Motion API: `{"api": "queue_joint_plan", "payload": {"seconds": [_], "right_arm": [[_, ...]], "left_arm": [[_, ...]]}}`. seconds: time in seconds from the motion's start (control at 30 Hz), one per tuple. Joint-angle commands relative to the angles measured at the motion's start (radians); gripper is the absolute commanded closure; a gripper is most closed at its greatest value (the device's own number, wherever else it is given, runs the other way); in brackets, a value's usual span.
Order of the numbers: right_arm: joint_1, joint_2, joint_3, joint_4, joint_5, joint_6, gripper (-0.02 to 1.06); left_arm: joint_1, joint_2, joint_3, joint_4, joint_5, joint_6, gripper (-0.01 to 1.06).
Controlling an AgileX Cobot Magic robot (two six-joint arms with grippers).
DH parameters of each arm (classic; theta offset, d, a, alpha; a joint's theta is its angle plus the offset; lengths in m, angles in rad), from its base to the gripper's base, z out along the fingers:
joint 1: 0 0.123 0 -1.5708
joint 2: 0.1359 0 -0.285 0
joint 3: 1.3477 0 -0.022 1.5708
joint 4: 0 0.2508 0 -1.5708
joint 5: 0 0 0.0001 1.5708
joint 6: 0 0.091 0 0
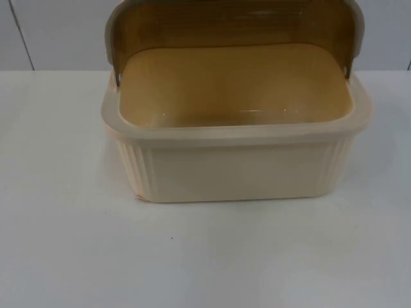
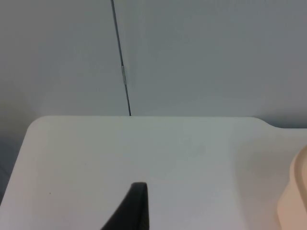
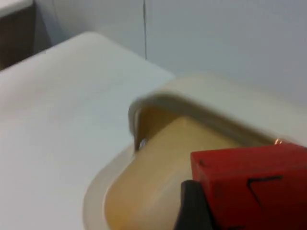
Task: Open the box lid with the left hand, place the block into the box with the right hand, then close the box lid with the left hand.
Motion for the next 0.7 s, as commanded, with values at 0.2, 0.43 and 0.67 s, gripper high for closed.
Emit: {"api": "queue_joint_plan", "payload": {"seconds": [0.2, 0.43, 0.67], "right_arm": [[-0.032, 0.003, 0.228, 0.01, -0.327, 0.004, 1.05], [-0.096, 0.097, 0.236, 0.034, -0.373, -0.003, 1.05], [-0.096, 0.214, 0.219, 0.058, -0.385, -0.003, 1.05]], "left_arm": [[0.005, 0.0, 0.005, -0.004, -0.006, 0.002, 0.0], [0.005, 0.0, 0.005, -0.004, -0.006, 0.002, 0.0], [0.005, 0.0, 0.005, -0.004, -0.006, 0.002, 0.0]]}}
